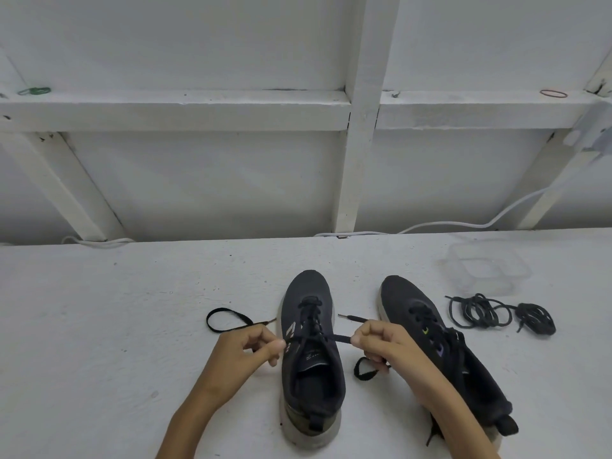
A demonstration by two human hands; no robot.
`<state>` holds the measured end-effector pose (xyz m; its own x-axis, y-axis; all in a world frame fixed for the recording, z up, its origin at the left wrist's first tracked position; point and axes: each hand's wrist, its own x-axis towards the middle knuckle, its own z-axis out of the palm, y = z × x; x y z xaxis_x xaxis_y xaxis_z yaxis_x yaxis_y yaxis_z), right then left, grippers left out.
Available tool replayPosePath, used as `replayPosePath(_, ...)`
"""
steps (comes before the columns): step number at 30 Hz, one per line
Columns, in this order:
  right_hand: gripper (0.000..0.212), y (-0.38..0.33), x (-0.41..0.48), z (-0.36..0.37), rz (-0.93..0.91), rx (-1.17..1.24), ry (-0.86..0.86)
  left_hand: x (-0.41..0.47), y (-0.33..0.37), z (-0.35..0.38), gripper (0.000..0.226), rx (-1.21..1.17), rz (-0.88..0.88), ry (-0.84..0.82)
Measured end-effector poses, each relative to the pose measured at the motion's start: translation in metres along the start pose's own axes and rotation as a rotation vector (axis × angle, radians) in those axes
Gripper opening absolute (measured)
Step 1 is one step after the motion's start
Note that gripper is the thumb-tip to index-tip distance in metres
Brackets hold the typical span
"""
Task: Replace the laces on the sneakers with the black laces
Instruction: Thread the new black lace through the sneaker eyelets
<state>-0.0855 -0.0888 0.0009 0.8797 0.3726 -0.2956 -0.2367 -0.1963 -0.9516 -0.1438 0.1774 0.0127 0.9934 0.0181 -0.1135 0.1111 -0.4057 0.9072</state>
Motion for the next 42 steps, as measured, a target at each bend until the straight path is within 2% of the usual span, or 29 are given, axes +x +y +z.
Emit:
replayPosePath(4,0.009,0.012,-0.005,-0.002,-0.014,-0.026,-0.071,-0.007,-0.007,-0.018,0.018,-0.013,-0.069,-0.073)
replayPosePath(10,0.009,0.012,-0.011,0.0,0.0,-0.037,-0.225,-0.017,-0.014,-0.036,0.071,-0.123,-0.146,-0.075)
replayPosePath(12,0.012,0.005,-0.014,-0.001,-0.035,0.0,-0.251,-0.018,-0.011,-0.038,0.079,-0.206,-0.132,-0.028)
replayPosePath(16,0.031,-0.009,-0.018,-0.003,-0.142,0.178,-0.266,-0.014,-0.007,-0.034,0.063,-0.492,-0.08,0.001)
replayPosePath(18,0.029,-0.015,-0.017,-0.002,-0.193,0.281,-0.281,-0.01,0.0,-0.03,0.062,-0.599,-0.039,-0.018)
replayPosePath(22,0.024,-0.031,-0.01,0.0,-0.26,0.324,-0.308,-0.003,0.022,-0.018,0.057,-0.759,0.022,-0.076)
replayPosePath(26,0.013,-0.045,-0.004,0.005,-0.29,0.362,-0.333,0.003,0.042,-0.006,0.059,-0.817,0.02,-0.064)
replayPosePath(31,0.039,-0.056,0.004,0.019,-0.274,0.475,-0.268,0.006,0.059,0.0,0.05,-0.88,0.022,-0.002)
replayPosePath(35,0.043,-0.063,0.008,0.029,-0.283,0.515,-0.209,0.01,0.067,0.006,0.047,-0.929,0.003,0.035)
replayPosePath(39,0.044,-0.073,0.006,0.035,-0.265,0.568,-0.18,0.009,0.071,0.009,0.027,-0.951,0.001,0.03)
replayPosePath(42,0.045,-0.078,0.004,0.036,-0.244,0.58,-0.175,0.009,0.075,0.009,0.023,-0.927,-0.001,0.053)
